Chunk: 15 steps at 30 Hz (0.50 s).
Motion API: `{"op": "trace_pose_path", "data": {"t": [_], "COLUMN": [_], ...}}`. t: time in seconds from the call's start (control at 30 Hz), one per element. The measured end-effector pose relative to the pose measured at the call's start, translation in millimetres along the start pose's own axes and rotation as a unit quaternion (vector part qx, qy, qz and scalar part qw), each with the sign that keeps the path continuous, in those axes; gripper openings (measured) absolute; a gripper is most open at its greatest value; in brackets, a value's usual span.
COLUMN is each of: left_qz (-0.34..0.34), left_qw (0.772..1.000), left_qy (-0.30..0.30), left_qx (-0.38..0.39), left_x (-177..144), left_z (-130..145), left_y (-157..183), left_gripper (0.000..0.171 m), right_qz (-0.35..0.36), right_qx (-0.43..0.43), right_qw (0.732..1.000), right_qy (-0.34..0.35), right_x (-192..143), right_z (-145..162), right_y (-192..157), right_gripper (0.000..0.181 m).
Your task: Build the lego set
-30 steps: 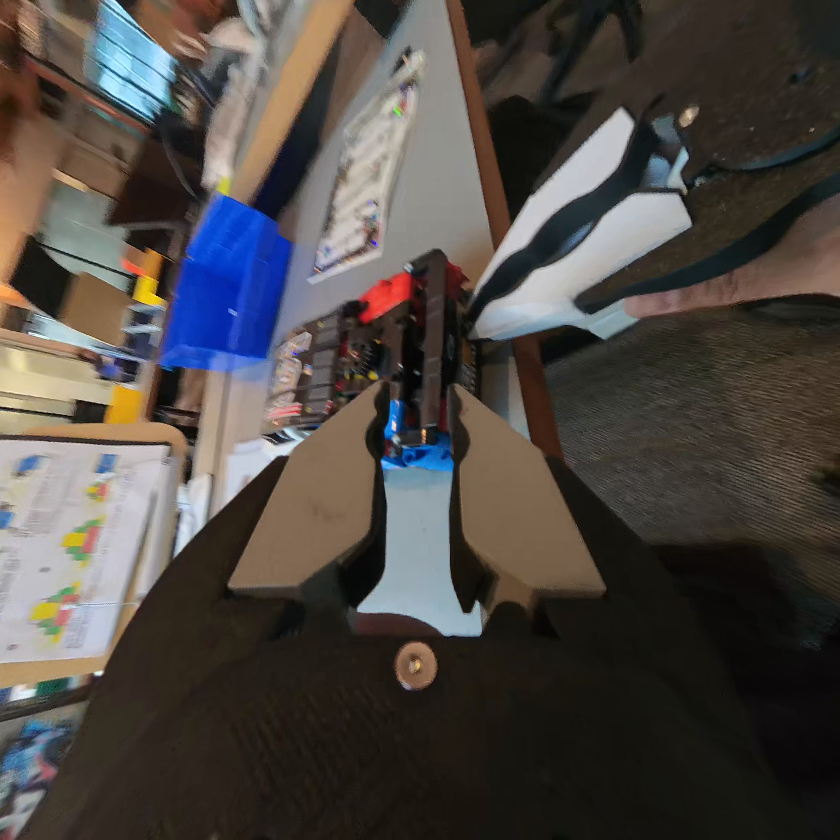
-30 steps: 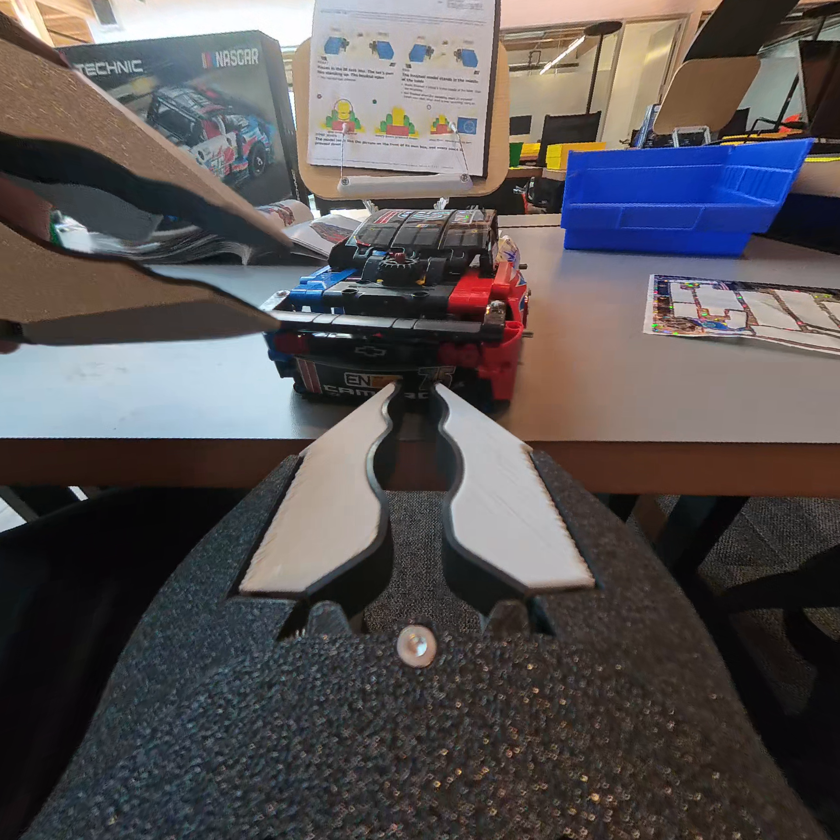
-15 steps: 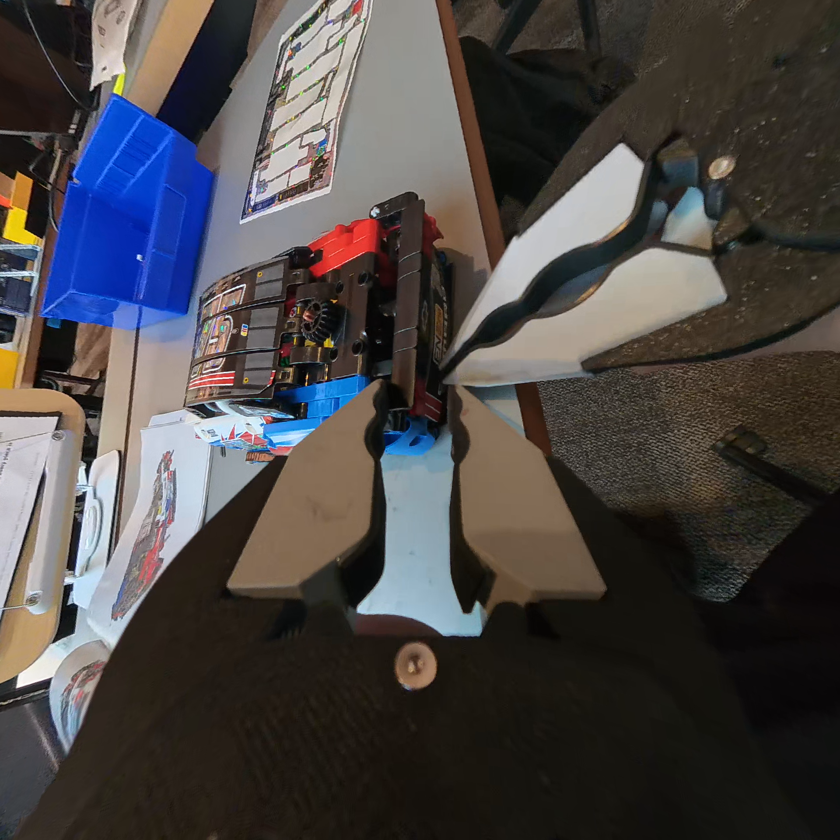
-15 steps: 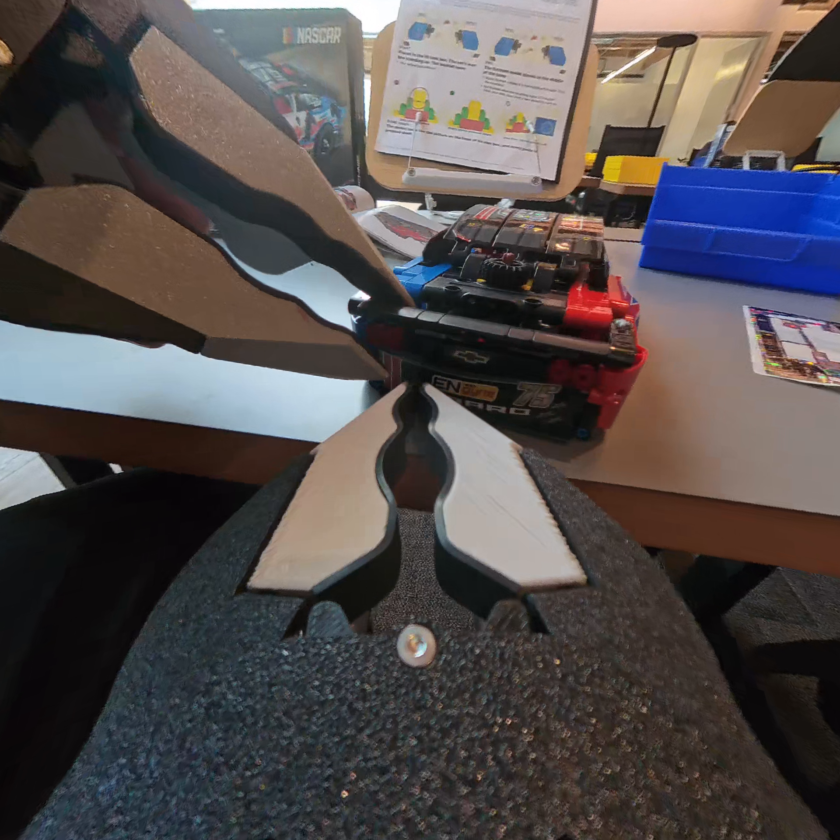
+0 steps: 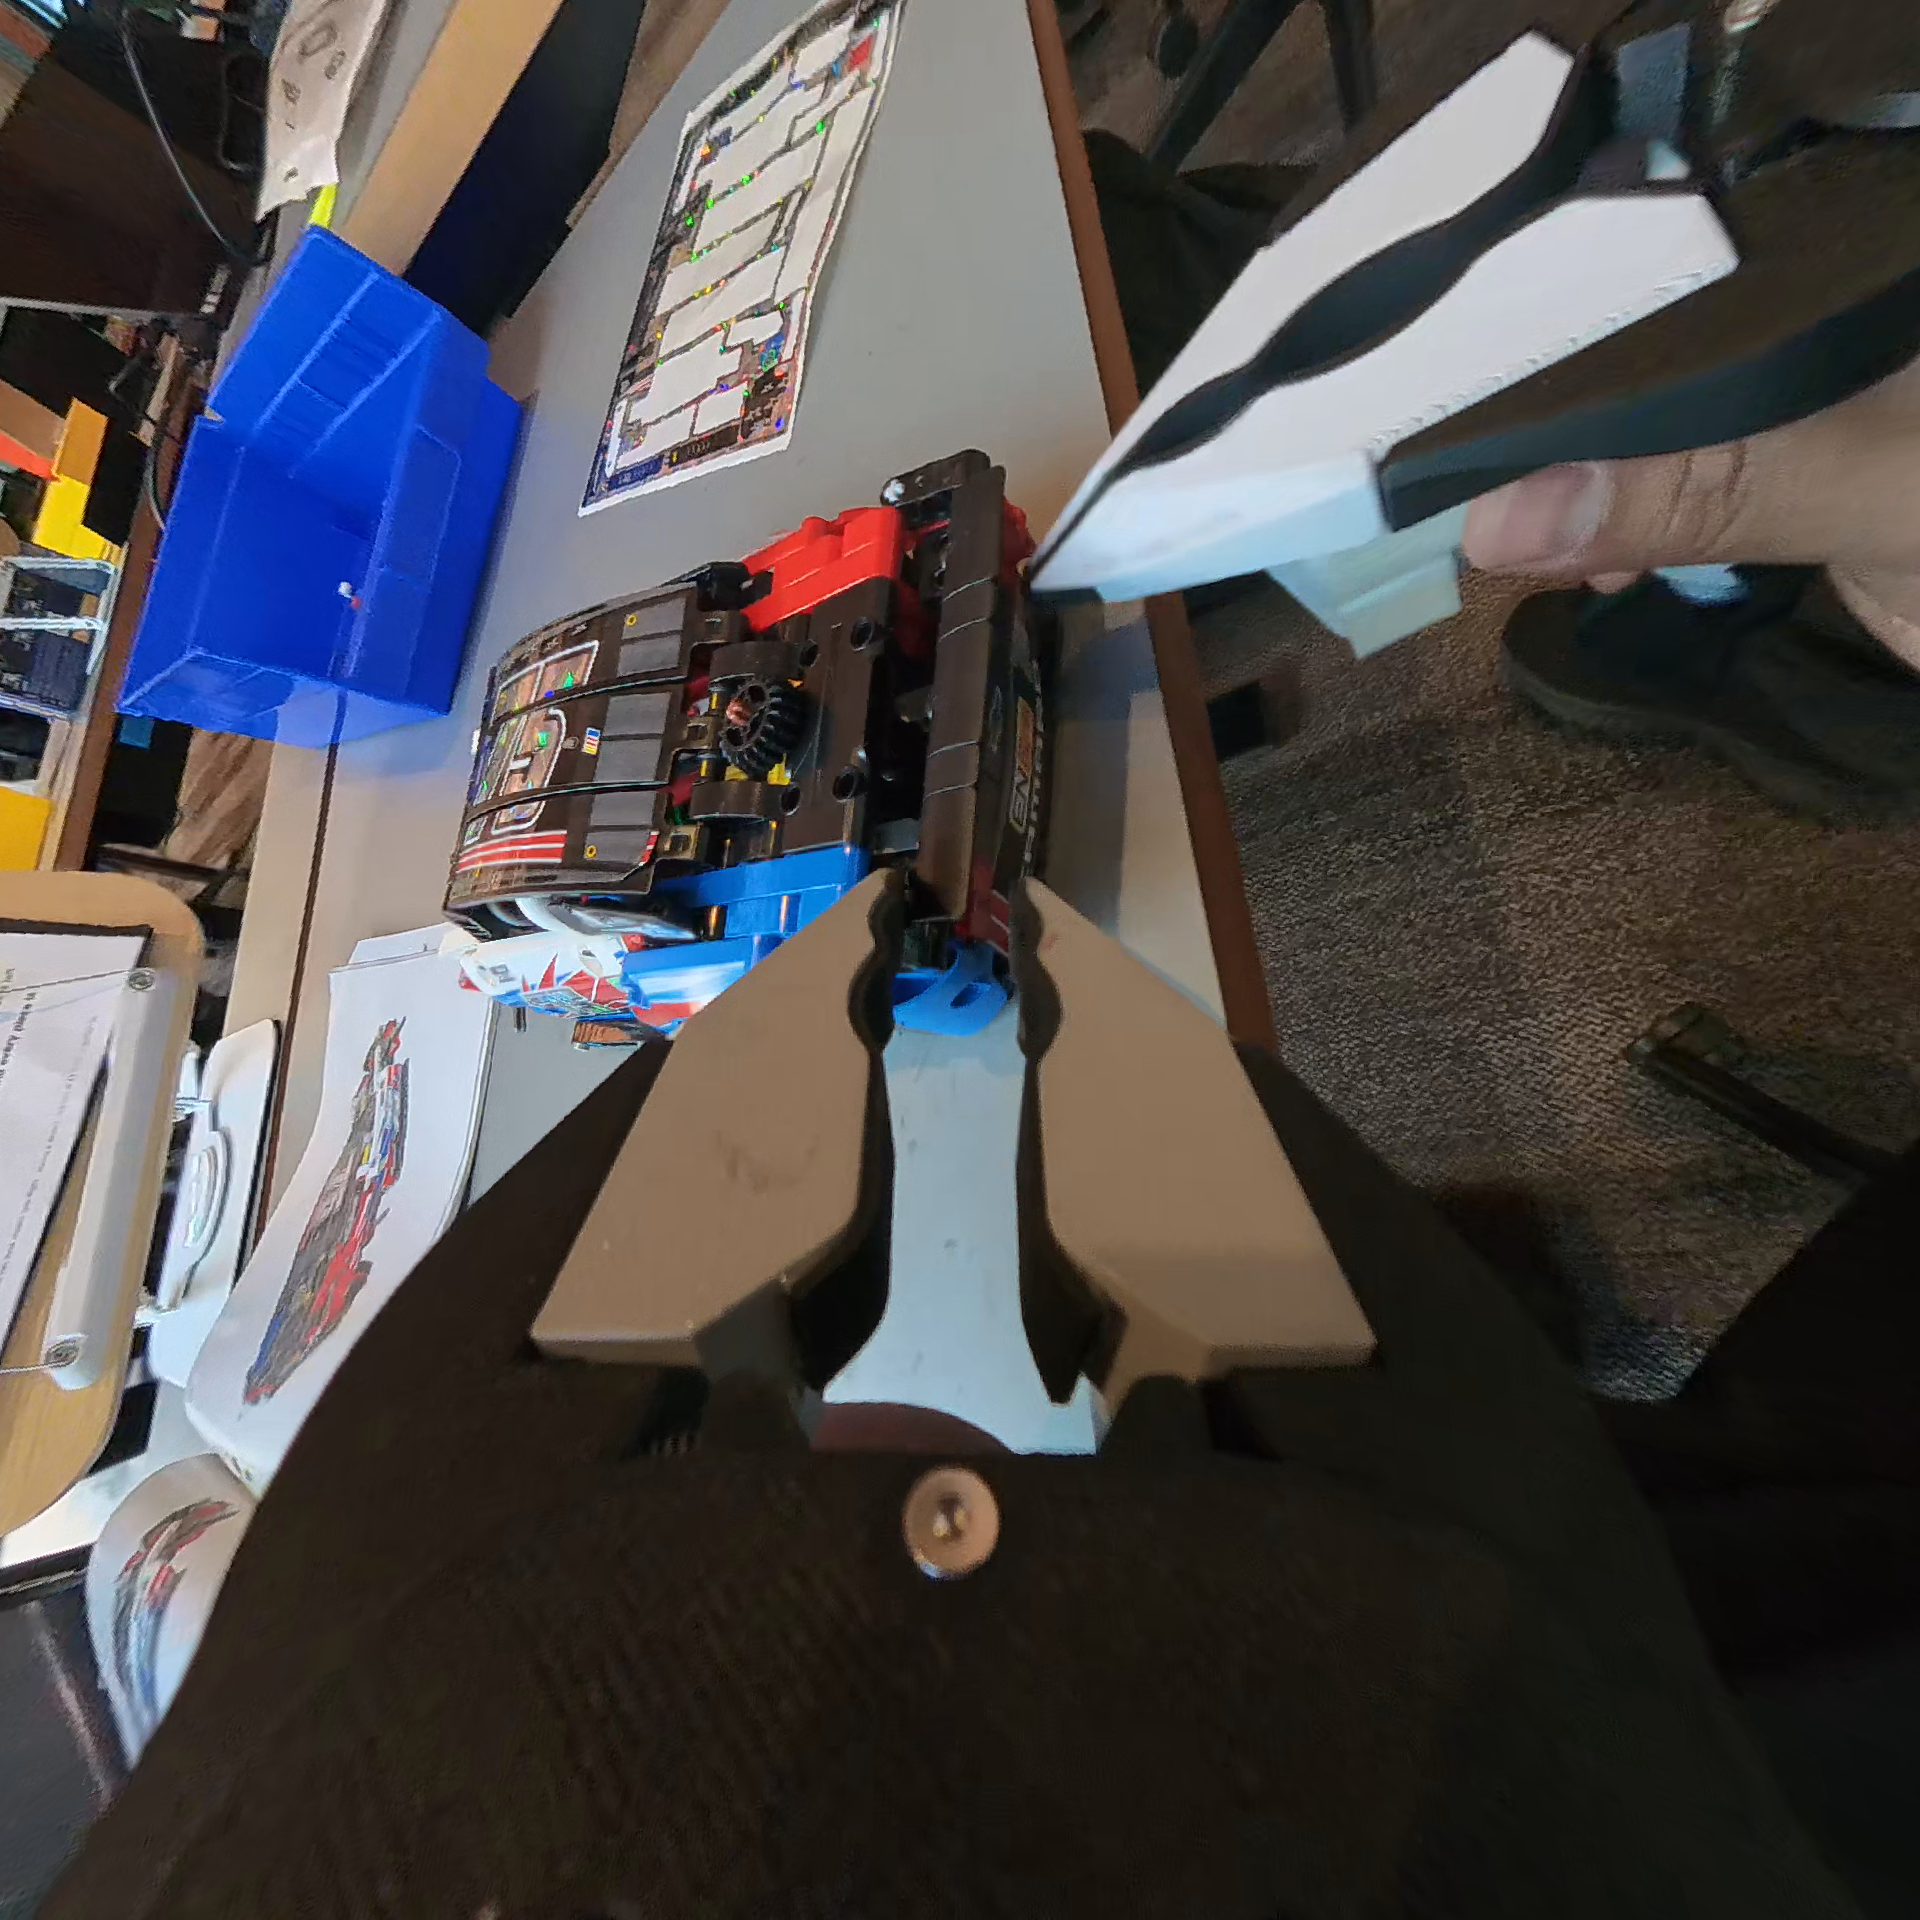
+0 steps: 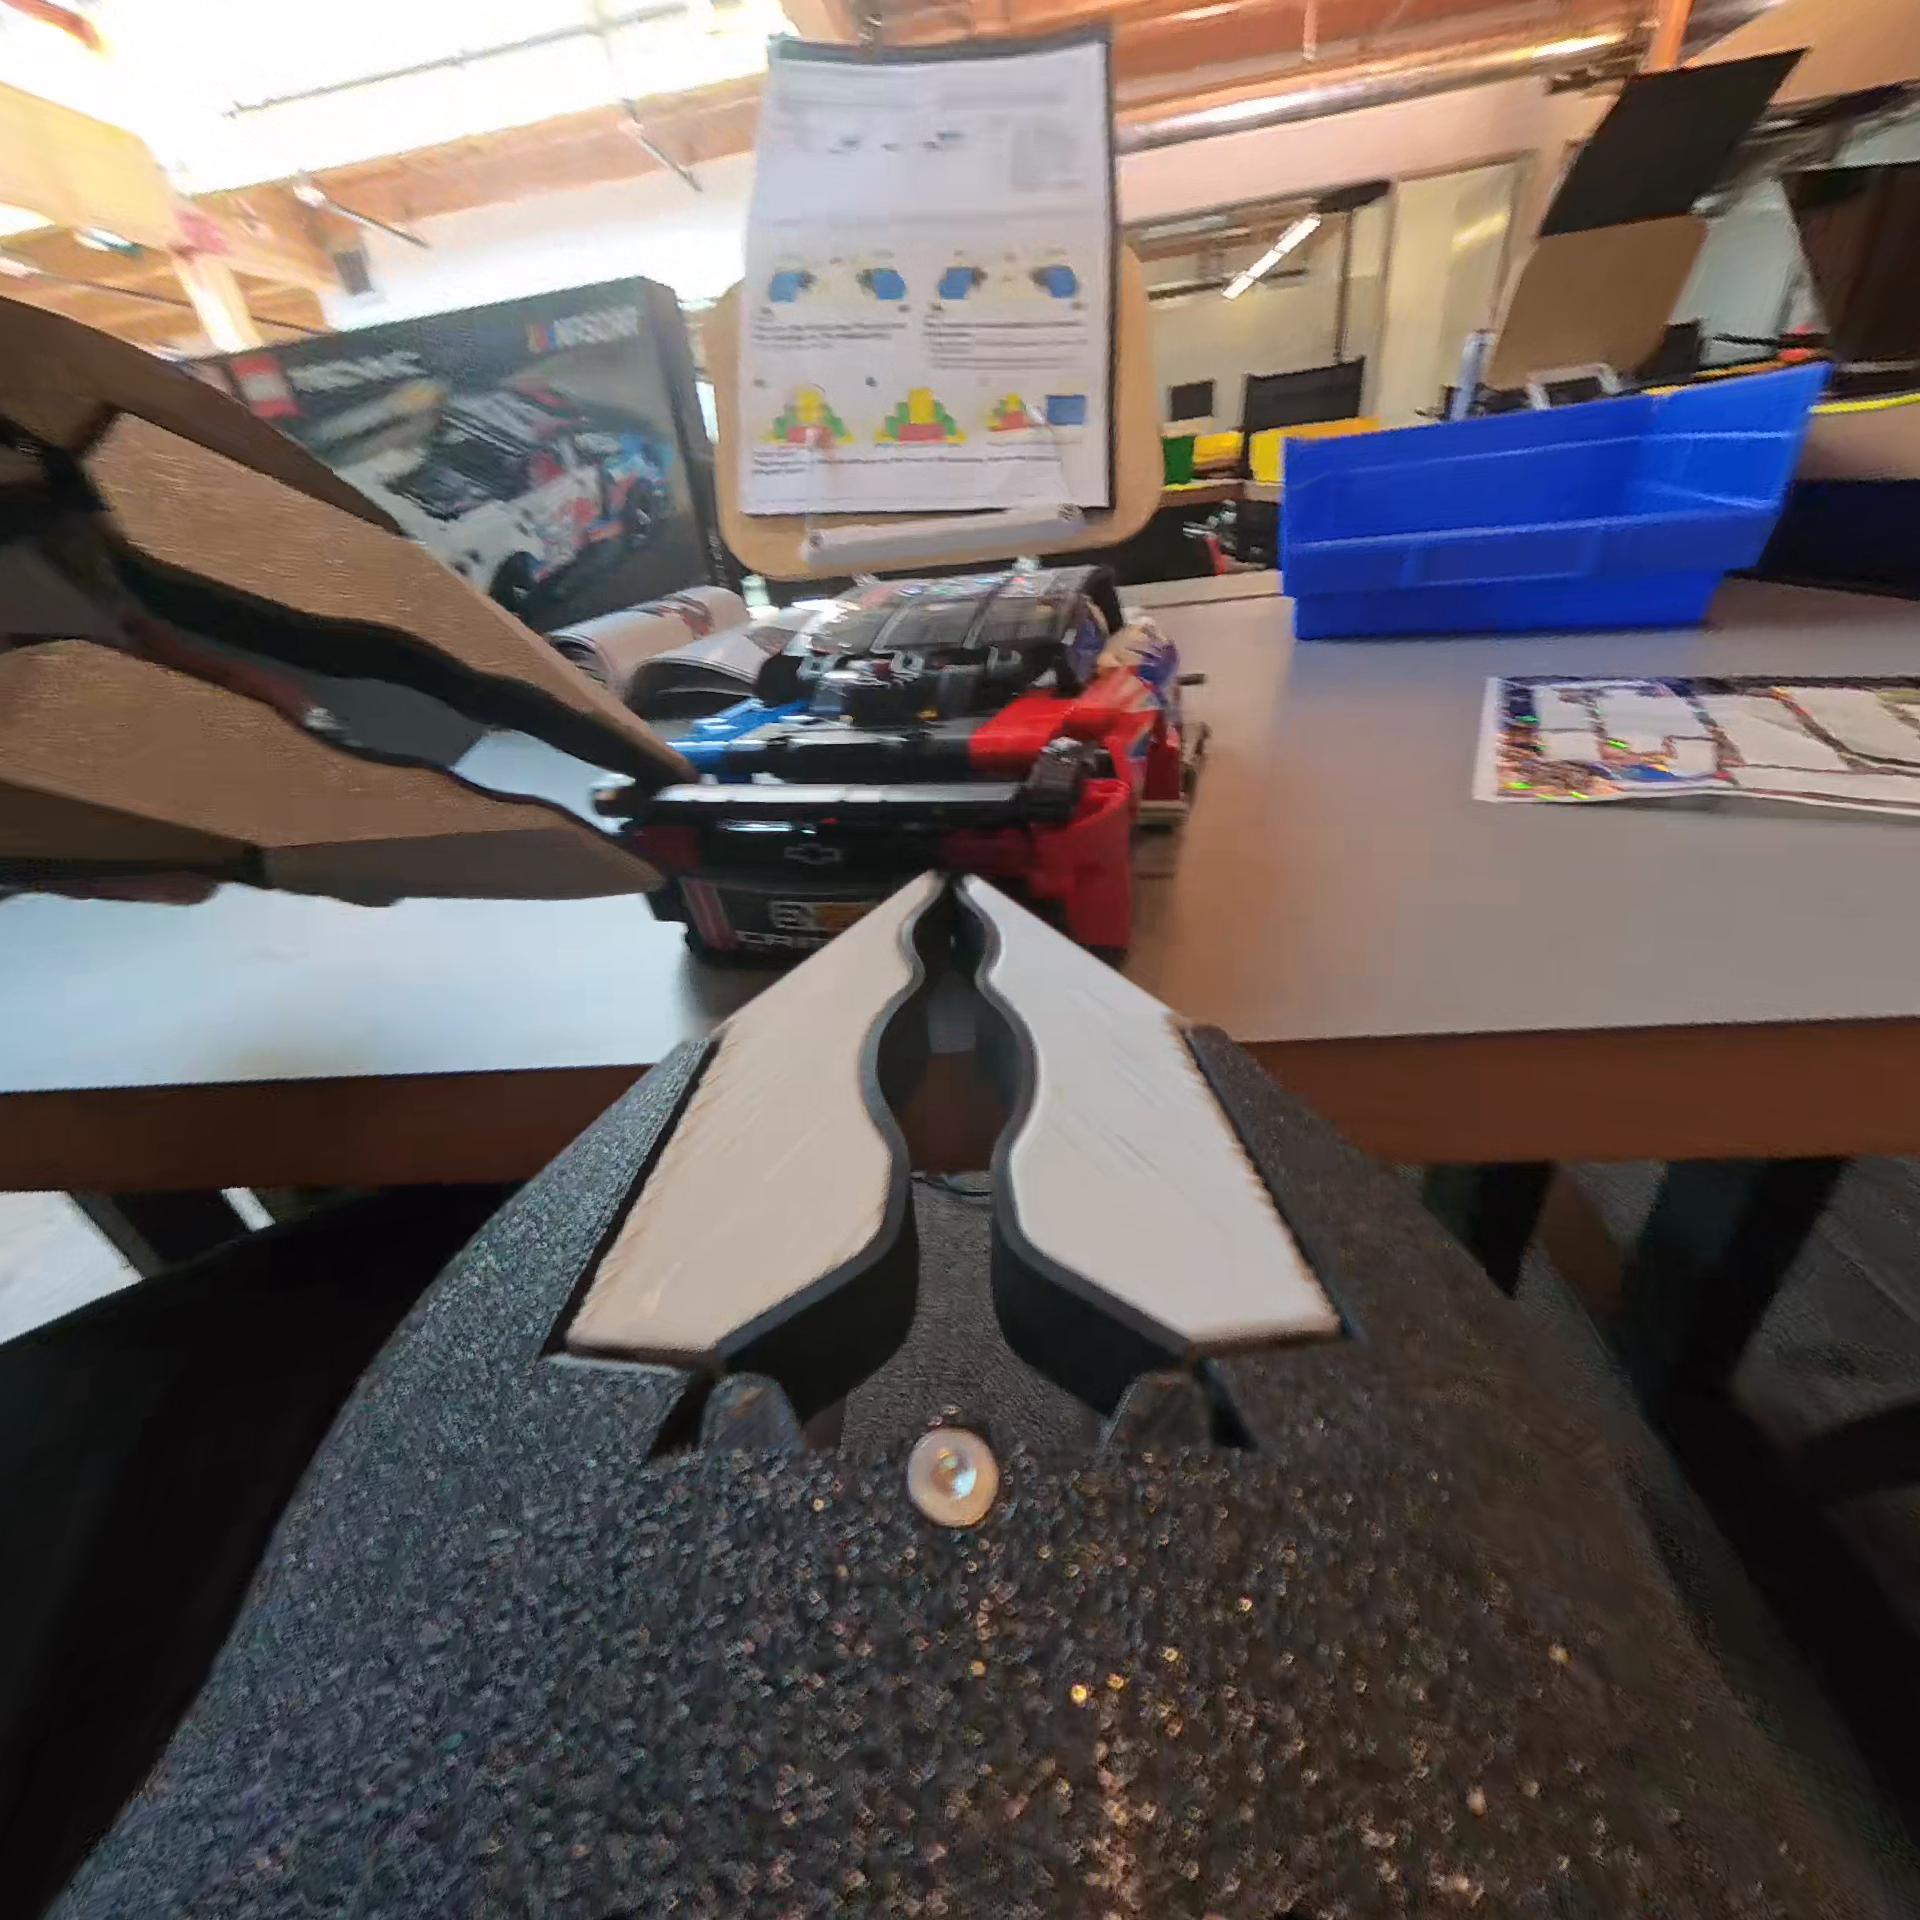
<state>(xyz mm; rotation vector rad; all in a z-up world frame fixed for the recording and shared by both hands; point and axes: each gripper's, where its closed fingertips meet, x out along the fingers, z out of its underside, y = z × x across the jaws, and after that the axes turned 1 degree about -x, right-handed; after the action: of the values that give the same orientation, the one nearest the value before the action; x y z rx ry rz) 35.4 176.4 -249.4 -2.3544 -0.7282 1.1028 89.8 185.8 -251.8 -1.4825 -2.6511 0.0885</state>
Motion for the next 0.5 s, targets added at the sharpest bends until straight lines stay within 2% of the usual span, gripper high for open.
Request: {"op": "trace_pose_path", "data": {"t": [0.13, 0.27, 0.4, 0.5], "left_qz": [0.014, 0.037, 0.041, 0.037], "left_qw": [1.000, 0.999, 0.999, 0.999], "left_qy": [0.004, 0.002, 0.007, 0.009], "left_qx": [0.000, -0.009, -0.029, -0.027], "left_x": [-10, -11, -11, -11], "left_z": [3, 4, 4, 5], "left_y": [-3, -1, -3, -4], "left_gripper": [0.021, 0.023, 0.020, 0.020], "right_qz": [-0.072, -0.103, -0.075, -0.081], "right_qx": [-0.047, -0.084, -0.104, -0.083], "right_qw": [0.995, 0.989, 0.989, 0.991], "right_qy": [-0.040, -0.061, -0.078, -0.072], "right_x": [11, 25, 31, 25], "right_z": [11, 19, 23, 20], "right_y": [-37, -67, -63, -53], "right_gripper": [0.000, 0.000, 0.000, 0.000]}}
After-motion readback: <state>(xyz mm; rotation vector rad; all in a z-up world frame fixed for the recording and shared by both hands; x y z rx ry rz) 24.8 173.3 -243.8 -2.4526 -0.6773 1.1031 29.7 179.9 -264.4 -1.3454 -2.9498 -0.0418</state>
